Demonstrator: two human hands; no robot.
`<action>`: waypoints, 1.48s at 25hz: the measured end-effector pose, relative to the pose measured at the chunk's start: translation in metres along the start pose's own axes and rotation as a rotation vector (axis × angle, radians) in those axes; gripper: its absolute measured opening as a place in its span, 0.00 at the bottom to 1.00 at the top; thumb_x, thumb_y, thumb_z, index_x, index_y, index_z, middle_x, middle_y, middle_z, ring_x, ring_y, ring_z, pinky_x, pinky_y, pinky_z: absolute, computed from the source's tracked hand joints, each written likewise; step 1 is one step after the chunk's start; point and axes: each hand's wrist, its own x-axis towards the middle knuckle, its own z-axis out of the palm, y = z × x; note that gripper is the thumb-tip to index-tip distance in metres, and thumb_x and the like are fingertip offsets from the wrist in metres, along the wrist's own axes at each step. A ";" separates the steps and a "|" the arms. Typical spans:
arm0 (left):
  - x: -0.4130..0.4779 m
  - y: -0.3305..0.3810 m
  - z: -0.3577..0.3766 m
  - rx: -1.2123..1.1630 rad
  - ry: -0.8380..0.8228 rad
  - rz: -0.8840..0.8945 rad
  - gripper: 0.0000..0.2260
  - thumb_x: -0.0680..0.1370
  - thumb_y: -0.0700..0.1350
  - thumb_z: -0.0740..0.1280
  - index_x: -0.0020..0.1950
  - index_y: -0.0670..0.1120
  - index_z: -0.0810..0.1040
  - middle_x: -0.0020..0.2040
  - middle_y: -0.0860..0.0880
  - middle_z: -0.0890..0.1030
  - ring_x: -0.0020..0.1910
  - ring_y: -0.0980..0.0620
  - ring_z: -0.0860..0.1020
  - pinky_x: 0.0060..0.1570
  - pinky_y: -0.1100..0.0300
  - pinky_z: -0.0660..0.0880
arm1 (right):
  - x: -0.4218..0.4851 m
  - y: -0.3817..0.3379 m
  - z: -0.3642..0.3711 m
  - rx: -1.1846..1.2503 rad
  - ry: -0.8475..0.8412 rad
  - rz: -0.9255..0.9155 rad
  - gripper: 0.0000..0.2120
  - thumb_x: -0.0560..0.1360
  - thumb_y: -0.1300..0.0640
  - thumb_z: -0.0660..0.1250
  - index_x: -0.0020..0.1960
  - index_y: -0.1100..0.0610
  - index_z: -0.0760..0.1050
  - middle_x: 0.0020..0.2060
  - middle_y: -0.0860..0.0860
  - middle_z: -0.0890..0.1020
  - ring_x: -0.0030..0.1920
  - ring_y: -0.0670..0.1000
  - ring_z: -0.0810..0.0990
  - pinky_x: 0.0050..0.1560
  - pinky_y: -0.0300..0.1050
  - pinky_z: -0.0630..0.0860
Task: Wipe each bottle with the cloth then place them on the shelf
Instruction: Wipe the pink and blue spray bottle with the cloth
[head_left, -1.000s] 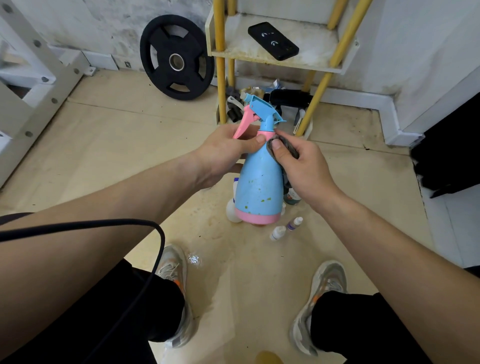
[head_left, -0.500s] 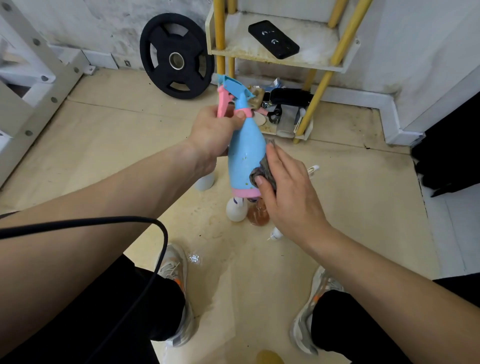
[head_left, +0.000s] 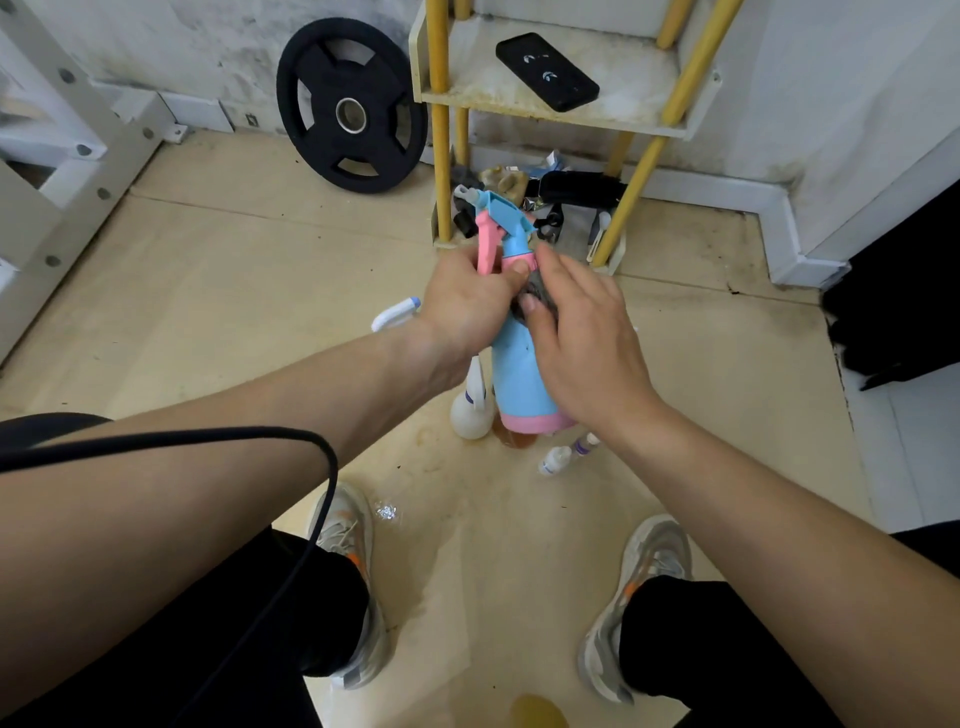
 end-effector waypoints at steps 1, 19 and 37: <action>0.001 0.000 0.000 0.007 0.008 0.009 0.04 0.81 0.42 0.67 0.52 0.46 0.81 0.47 0.45 0.84 0.48 0.49 0.84 0.53 0.44 0.82 | 0.005 0.003 0.000 0.023 -0.023 0.023 0.24 0.83 0.55 0.59 0.77 0.60 0.65 0.69 0.56 0.75 0.67 0.59 0.70 0.68 0.48 0.64; 0.022 0.006 -0.023 0.039 0.174 0.019 0.10 0.84 0.50 0.61 0.61 0.47 0.75 0.54 0.49 0.82 0.54 0.50 0.81 0.57 0.49 0.79 | -0.023 0.010 0.008 0.253 -0.048 0.191 0.30 0.81 0.56 0.66 0.80 0.58 0.60 0.74 0.52 0.67 0.73 0.48 0.66 0.66 0.24 0.56; 0.026 0.024 -0.044 -0.001 -0.062 0.008 0.10 0.83 0.47 0.64 0.60 0.44 0.78 0.49 0.49 0.84 0.43 0.51 0.83 0.32 0.61 0.78 | -0.022 -0.003 0.001 -0.003 -0.109 0.050 0.26 0.85 0.53 0.54 0.80 0.62 0.56 0.75 0.56 0.65 0.71 0.57 0.64 0.71 0.46 0.60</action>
